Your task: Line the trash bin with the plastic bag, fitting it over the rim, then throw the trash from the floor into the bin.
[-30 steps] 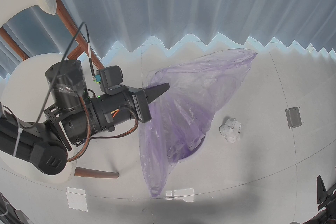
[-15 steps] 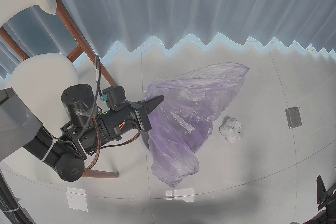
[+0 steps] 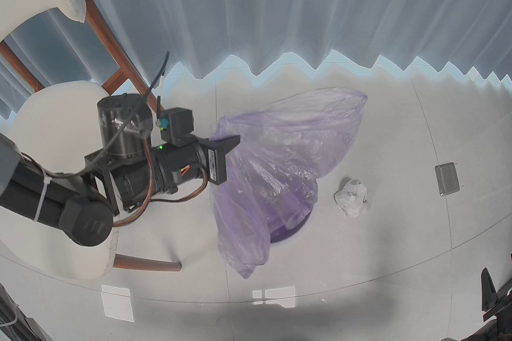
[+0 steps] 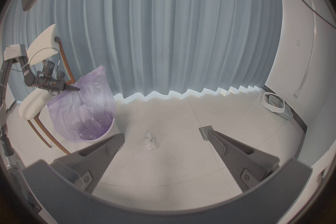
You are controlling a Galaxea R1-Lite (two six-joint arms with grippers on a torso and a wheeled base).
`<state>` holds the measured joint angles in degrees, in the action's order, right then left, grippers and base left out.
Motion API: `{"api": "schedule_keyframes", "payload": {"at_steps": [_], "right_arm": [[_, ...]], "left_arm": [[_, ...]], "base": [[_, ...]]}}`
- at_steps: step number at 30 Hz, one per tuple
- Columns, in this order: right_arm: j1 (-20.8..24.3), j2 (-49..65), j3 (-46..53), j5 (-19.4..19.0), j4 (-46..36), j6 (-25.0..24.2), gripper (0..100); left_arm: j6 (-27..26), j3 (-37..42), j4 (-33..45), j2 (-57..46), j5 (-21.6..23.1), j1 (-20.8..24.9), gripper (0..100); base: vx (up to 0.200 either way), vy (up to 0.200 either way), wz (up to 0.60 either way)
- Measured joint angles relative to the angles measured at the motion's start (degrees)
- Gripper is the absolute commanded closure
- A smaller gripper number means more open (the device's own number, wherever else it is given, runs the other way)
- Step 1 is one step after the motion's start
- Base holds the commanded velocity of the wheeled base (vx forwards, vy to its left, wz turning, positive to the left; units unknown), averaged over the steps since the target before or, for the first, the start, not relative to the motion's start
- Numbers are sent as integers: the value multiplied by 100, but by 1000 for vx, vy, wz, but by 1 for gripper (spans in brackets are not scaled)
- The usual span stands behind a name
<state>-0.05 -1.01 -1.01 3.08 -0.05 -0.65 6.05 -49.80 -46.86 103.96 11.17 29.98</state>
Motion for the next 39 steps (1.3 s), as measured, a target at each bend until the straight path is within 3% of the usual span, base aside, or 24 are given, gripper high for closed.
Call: {"api": "schedule_keyframes", "payload": {"at_steps": [3, 8, 13, 19, 27, 39], "right_arm": [[2, -28, 0, -5, -5, 22, 0], [-13, -52, 0, -5, -11, 29, 0], [-22, -110, 0, -5, -13, 22, 0], [-28, -89, 0, -2, -9, 46, 0], [2, -664, -422, -115, 350, -57, 0], [233, -3602, -1123, -603, 1239, -447, 0]], "left_arm": [[-351, -455, 619, -77, -228, 95, 100], [-894, -1111, 1879, -148, -200, 290, 100], [-1677, -1759, 2692, -116, -88, 621, 100], [-2623, -2007, 3435, -24, -90, 823, 100], [-2711, -2004, 3507, 22, -160, 855, 100], [-2720, -1847, 3450, 23, -228, 811, 100]], "base": [[0, 0, 0], [0, 0, 0], [0, 0, 0], [0, 0, 0], [0, 0, 0], [0, 0, 0]]}}
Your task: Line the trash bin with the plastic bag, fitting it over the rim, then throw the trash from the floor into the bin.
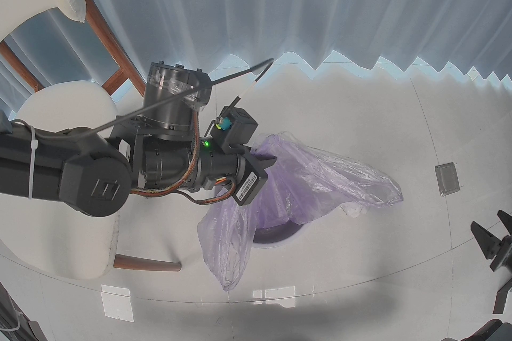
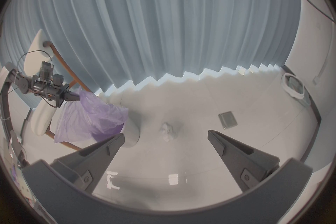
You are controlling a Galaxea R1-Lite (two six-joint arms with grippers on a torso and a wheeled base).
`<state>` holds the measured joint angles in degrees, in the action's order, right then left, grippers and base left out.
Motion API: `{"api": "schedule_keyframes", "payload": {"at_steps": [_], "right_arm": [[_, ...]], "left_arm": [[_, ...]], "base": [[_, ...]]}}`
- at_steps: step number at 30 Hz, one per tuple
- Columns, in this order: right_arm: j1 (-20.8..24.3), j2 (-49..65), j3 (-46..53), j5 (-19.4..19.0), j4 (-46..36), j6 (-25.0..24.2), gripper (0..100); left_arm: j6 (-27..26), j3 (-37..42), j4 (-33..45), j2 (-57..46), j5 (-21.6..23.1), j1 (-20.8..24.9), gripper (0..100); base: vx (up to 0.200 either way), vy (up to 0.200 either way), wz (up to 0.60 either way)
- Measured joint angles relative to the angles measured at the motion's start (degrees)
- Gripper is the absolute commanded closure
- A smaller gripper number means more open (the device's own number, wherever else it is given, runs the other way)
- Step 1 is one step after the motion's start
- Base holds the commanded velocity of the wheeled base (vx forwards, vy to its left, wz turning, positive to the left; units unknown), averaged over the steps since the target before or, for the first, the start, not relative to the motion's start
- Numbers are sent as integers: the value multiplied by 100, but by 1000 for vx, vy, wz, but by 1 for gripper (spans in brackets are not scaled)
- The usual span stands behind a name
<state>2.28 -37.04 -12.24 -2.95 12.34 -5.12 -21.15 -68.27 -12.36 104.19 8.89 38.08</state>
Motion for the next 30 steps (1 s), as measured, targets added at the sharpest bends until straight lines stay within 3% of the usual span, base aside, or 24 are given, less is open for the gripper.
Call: {"api": "schedule_keyframes", "payload": {"at_steps": [8, 21, 22, 30], "right_arm": [[304, -2292, -316, -266, 731, -155, 0], [1259, -5260, -697, -424, 2672, -290, 0], [1282, -5409, -738, -424, 2800, -295, 100], [1502, -6544, -1187, -205, 4200, -363, 100]], "left_arm": [[347, 171, -228, -34, -112, -104, 100], [925, 730, -972, -194, -282, -273, 100], [939, 747, -986, -205, -284, -278, 100], [991, 816, -1068, -284, -295, -325, 100]], "base": [[0, 0, 0], [0, 0, 0], [0, 0, 0], [0, 0, 0]]}}
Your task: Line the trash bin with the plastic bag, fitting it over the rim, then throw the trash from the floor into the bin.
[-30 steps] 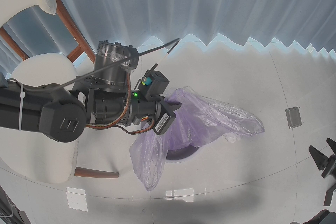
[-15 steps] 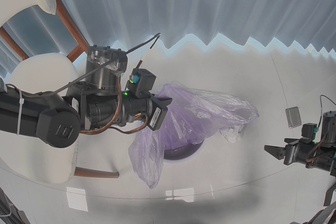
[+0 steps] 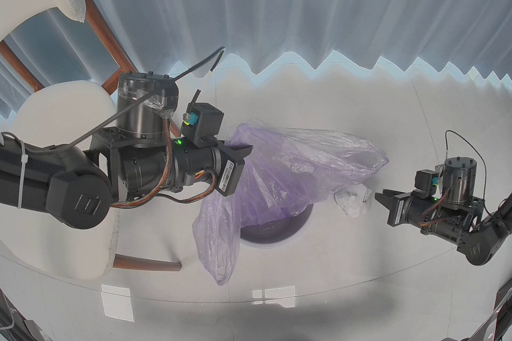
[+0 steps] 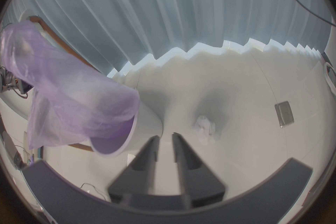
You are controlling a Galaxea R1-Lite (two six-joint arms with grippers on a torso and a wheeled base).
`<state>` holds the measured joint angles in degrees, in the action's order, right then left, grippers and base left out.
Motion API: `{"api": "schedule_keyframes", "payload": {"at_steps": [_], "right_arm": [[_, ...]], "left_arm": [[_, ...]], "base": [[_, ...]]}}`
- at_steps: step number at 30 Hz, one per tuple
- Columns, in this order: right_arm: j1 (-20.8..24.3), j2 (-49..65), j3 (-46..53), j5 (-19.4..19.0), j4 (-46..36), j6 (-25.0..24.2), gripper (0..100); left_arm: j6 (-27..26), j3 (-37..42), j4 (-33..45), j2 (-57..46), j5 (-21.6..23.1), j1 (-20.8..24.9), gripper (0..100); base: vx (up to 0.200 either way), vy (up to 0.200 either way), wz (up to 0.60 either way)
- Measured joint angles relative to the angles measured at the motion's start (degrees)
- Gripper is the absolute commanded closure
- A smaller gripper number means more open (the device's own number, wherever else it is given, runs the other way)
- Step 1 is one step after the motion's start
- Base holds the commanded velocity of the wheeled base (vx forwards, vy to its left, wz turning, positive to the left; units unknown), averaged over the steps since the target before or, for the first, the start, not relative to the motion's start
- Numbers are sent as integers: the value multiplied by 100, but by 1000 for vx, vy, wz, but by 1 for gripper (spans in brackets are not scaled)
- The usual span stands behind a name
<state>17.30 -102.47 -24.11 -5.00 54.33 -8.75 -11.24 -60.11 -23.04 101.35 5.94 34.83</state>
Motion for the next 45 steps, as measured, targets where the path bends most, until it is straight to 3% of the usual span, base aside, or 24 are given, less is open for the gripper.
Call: {"api": "schedule_keyframes", "payload": {"at_steps": [8, 31, 38, 45], "right_arm": [[456, -916, -713, 301, 1139, -33, 100], [1911, -2408, -2539, 449, 1236, -74, 100], [2093, -2773, -2886, 462, 1231, -123, 100], [1829, -2801, -3003, 801, 1122, -408, 100]], "left_arm": [[22, 2, -148, -20, -4, -79, 100], [180, -77, -162, 29, -290, -223, 100], [178, -74, -169, 79, -296, -272, 100], [178, -133, -172, 162, -294, -269, 100]], "base": [[0, 0, 0], [0, 0, 0], [0, 0, 0], [0, 0, 0]]}}
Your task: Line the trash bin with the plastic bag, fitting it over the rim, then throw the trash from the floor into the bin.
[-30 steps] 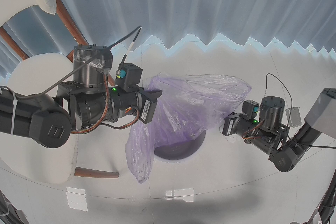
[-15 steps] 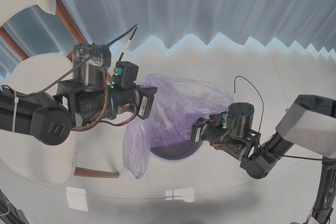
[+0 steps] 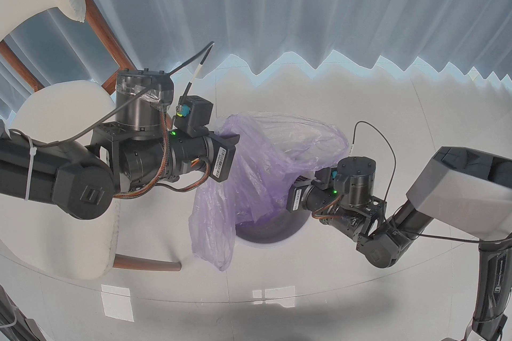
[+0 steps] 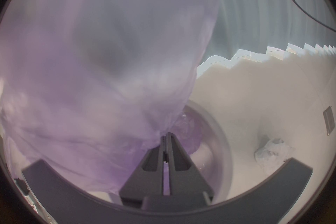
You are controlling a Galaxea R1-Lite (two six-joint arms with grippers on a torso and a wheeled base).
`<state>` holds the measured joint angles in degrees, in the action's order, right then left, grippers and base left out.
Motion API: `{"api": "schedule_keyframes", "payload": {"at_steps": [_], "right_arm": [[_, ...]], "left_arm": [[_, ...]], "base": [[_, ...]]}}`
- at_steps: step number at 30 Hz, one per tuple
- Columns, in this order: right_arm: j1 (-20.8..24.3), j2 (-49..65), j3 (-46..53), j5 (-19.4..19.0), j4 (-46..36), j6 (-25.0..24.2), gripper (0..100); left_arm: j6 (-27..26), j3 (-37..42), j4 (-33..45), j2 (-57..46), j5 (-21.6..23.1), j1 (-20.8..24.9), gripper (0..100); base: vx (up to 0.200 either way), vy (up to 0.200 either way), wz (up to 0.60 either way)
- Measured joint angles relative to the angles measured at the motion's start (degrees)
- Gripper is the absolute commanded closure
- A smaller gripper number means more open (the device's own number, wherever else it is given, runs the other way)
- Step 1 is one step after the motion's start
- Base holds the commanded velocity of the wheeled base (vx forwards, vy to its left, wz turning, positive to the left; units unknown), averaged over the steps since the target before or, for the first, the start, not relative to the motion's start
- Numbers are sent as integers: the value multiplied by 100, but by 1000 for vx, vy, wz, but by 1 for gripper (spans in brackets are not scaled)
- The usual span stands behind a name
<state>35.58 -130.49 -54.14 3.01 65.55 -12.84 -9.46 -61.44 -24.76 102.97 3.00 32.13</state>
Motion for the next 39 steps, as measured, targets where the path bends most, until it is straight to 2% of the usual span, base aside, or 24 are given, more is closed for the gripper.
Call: {"api": "schedule_keyframes", "payload": {"at_steps": [7, 15, 21, 27, 31, 39], "right_arm": [[-171, 667, 800, 79, -106, -93, 100], [-4, 1417, 2170, 100, -90, -110, 100], [411, 1448, 2471, 93, 17, -126, 100], [877, 929, 2419, 100, 901, -106, 100], [1268, 428, 2275, 122, 1363, -88, 100], [2026, -350, 1586, 169, 1523, -98, 100]], "left_arm": [[-4, -226, 5, 140, -2, 28, 100], [-1, -569, 33, 328, -11, 91, 100], [18, -733, 38, 479, -55, 247, 100], [211, -853, 24, 606, -169, 411, 100], [308, -945, 16, 692, -246, 496, 100], [352, -1022, 7, 791, -273, 532, 100]], "base": [[0, 0, 0], [0, 0, 0], [0, 0, 0], [0, 0, 0], [0, 0, 0], [0, 0, 0]]}}
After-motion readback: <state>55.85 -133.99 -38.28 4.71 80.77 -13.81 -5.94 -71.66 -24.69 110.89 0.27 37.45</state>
